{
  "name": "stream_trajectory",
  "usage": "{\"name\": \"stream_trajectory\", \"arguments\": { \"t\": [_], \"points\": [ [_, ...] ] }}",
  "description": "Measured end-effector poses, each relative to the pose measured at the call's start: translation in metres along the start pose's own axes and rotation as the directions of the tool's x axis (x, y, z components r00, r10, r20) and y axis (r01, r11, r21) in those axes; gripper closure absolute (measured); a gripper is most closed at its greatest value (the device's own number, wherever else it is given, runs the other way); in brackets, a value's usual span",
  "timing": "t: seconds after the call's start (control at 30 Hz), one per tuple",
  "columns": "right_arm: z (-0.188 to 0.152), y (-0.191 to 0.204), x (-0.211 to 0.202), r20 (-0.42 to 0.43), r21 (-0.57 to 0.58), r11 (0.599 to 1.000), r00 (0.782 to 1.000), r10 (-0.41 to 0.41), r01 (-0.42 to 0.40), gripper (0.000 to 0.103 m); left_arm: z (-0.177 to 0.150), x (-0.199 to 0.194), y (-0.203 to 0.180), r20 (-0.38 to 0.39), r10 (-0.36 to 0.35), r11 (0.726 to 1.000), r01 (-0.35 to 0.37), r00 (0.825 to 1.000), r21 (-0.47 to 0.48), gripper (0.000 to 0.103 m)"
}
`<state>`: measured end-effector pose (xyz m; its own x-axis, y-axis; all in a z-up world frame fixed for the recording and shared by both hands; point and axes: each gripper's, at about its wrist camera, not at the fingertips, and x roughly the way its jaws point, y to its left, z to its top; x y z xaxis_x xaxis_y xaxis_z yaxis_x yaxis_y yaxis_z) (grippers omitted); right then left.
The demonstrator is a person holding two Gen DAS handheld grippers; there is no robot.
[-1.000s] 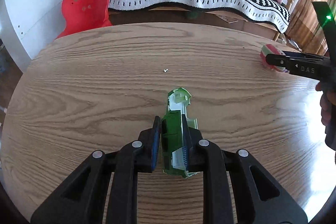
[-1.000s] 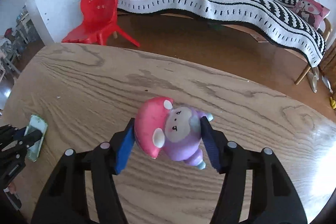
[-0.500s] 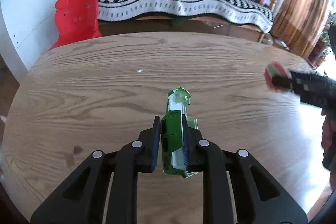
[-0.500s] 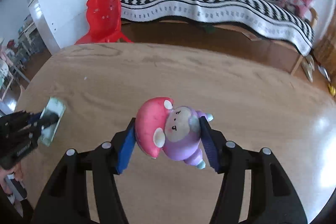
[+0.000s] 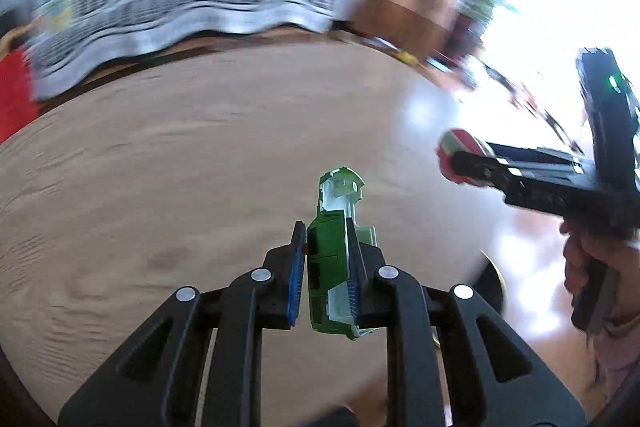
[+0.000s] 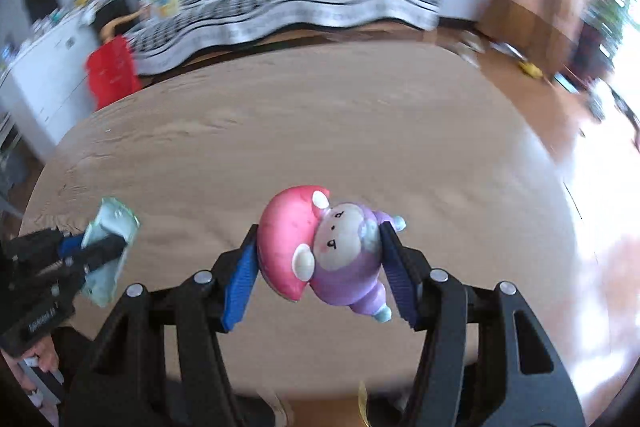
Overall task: Collect trash
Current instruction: 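Carry the toy car and pink-purple toy to the black bin and open both tools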
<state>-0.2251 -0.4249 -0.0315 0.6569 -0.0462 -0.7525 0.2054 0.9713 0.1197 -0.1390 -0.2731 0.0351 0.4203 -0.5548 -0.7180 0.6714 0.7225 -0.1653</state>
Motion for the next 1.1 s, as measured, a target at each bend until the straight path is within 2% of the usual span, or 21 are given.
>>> {"name": "stream_trajectory", "arguments": {
  "t": [0.03, 0.17, 0.27, 0.4, 0.6, 0.7, 0.83, 0.97, 1.1],
  "points": [
    [-0.023, -0.028, -0.016, 0.002, 0.048, 0.999, 1.000, -0.016, 0.016, 0.045, -0.004, 0.005, -0.016, -0.011, -0.018, 0.999, 0.018, 1.000, 0.026, 0.085],
    [-0.100, -0.087, -0.047, -0.032, 0.121, 0.988, 0.995, -0.096, 0.099, 0.045, -0.026, 0.040, -0.093, -0.104, -0.121, 0.985, 0.133, 0.987, 0.114, 0.085],
    [-0.153, -0.124, -0.049, -0.088, 0.177, 0.976, 0.990, -0.113, 0.127, 0.045, -0.050, 0.069, -0.144, -0.186, -0.172, 0.965, 0.203, 0.967, 0.163, 0.085],
    [-0.191, -0.165, -0.028, -0.139, 0.266, 0.956, 0.986, -0.087, 0.122, 0.045, -0.079, 0.111, -0.187, -0.280, -0.185, 0.947, 0.247, 0.942, 0.205, 0.085],
    [-0.207, -0.212, 0.027, -0.202, 0.328, 0.942, 0.979, -0.002, 0.069, 0.045, -0.108, 0.179, -0.201, -0.390, -0.174, 0.947, 0.262, 0.904, 0.184, 0.085],
    [-0.203, -0.219, 0.050, -0.241, 0.330, 0.942, 0.970, 0.027, 0.056, 0.046, -0.120, 0.192, -0.204, -0.408, -0.148, 0.948, 0.247, 0.901, 0.200, 0.085],
    [-0.193, -0.230, 0.076, -0.254, 0.348, 0.937, 0.965, 0.065, 0.029, 0.046, -0.117, 0.206, -0.200, -0.429, -0.114, 0.955, 0.218, 0.896, 0.201, 0.085],
    [-0.198, -0.230, 0.081, -0.253, 0.352, 0.936, 0.963, 0.087, 0.008, 0.046, -0.118, 0.209, -0.200, -0.434, -0.112, 0.960, 0.210, 0.894, 0.185, 0.085],
    [-0.202, -0.234, 0.085, -0.244, 0.371, 0.928, 0.964, 0.106, -0.008, 0.046, -0.121, 0.217, -0.206, -0.454, -0.113, 0.960, 0.215, 0.884, 0.180, 0.085]
  ]
}}
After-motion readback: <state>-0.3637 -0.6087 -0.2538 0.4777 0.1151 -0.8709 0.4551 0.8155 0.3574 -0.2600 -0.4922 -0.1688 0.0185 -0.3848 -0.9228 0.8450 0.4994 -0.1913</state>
